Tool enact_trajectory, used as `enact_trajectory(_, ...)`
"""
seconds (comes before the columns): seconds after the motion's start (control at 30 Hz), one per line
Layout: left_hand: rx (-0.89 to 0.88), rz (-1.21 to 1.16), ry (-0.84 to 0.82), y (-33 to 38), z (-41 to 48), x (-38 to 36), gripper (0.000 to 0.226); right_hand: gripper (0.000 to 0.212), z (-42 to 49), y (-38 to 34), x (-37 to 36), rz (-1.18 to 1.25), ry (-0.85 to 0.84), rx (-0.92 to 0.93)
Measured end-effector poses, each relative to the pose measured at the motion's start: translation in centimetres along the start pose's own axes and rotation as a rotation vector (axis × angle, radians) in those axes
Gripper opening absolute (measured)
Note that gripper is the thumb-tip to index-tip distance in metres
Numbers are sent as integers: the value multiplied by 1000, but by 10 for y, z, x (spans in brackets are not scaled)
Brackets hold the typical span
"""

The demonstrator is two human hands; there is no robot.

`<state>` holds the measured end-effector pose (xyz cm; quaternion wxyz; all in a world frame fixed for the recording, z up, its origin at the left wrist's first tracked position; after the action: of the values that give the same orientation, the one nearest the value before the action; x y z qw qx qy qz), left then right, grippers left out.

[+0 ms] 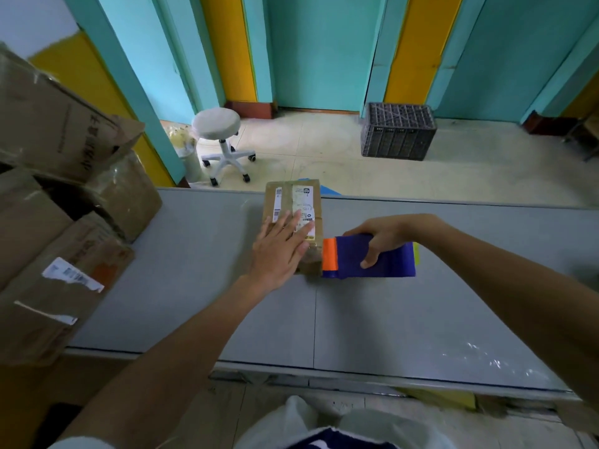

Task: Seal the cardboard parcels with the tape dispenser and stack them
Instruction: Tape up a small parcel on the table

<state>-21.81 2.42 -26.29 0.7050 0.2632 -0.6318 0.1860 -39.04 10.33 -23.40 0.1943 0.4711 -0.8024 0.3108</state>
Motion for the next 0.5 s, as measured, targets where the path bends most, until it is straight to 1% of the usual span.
enact_trajectory(0.13,4,-7,-20,1,-1,4,49,67,3,-1,3,-45,7,5)
enact_trajectory(0.23,8,-10,-1,-5,-4,4,48,68,5,-6,0,-45,22,7)
enact_trajectory(0.3,11,-15,5,-5,-2,5,45,69,5,-3,-2,-1,46,8)
enact_trajectory(0.4,-1,-2,-8,-4,-1,3,47,67,5,5,-13,103,55,21)
enact_trajectory(0.43,-6,3,-3,-4,-2,3,50,64,5,8,-18,163,53,26)
enact_trajectory(0.5,-14,6,27,-6,-1,1,64,49,4,16,-28,332,54,34)
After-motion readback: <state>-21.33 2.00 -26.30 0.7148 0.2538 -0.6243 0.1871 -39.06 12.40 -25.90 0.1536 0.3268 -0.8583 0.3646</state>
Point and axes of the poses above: each hand's wrist, its own z-axis towards the middle knuckle, its own x-axis out of the back of the hand, y = z × x, the point moved 5 cm from there along z, towards the middle knuckle, and after that the axes turned 2 degrees about x, right-handed, at the moved point
